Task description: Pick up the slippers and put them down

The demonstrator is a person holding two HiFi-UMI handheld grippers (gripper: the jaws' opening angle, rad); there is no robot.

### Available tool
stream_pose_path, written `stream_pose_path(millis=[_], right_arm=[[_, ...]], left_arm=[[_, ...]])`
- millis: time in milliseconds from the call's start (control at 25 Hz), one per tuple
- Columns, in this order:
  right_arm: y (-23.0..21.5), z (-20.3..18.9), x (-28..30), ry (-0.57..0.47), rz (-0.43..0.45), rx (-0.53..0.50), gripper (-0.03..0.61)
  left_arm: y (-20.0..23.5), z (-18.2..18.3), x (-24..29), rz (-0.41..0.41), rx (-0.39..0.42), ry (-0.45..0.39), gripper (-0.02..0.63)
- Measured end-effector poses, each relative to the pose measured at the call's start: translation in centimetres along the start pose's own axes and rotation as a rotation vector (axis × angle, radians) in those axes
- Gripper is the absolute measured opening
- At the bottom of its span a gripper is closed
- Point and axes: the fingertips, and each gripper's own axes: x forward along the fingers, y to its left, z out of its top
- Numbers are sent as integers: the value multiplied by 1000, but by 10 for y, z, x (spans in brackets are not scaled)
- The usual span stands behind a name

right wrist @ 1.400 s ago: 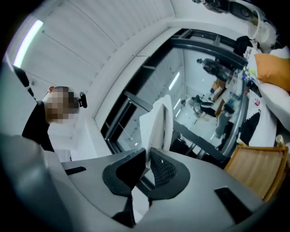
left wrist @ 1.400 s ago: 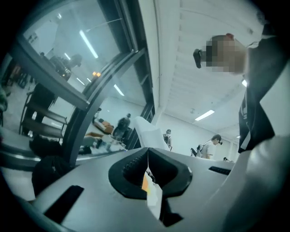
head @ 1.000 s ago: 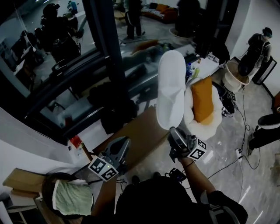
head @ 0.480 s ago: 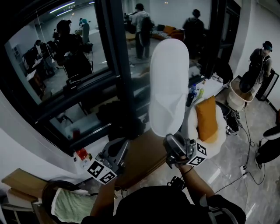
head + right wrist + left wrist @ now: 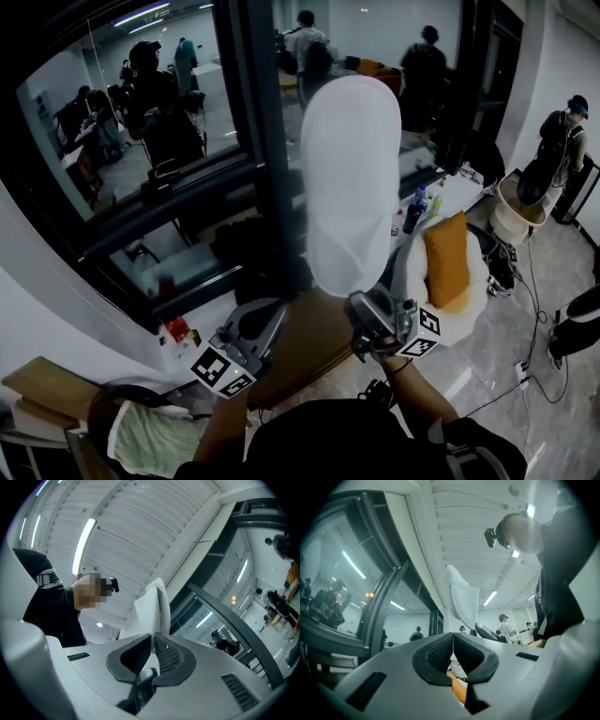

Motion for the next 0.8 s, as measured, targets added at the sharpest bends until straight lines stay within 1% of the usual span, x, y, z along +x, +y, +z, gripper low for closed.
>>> stream_pose_path(millis=[120, 240, 360, 480, 600, 680, 800], right_arm=[[-2, -4, -2, 3, -9, 14, 40], [-5, -13, -11, 11, -42, 40, 41], [-15, -26, -27, 23, -99, 77, 40], [-38, -42, -47, 48, -177, 136, 40], [-65, -70, -78, 78, -267, 218, 41], [-76, -100, -107, 96, -341, 291, 41], [-80, -152, -158, 122, -467, 419, 41]], left_arm=[[2, -5, -2, 6, -5, 12, 12], [2, -17, -6, 15, -25, 37, 12], [4, -35, -9, 25, -59, 79, 12], [11, -56, -6, 41, -110, 122, 12], [19, -91, -4, 64, -172, 173, 12], [17, -124, -10, 76, -222, 225, 12], [9, -180, -30, 102, -318, 314, 12]])
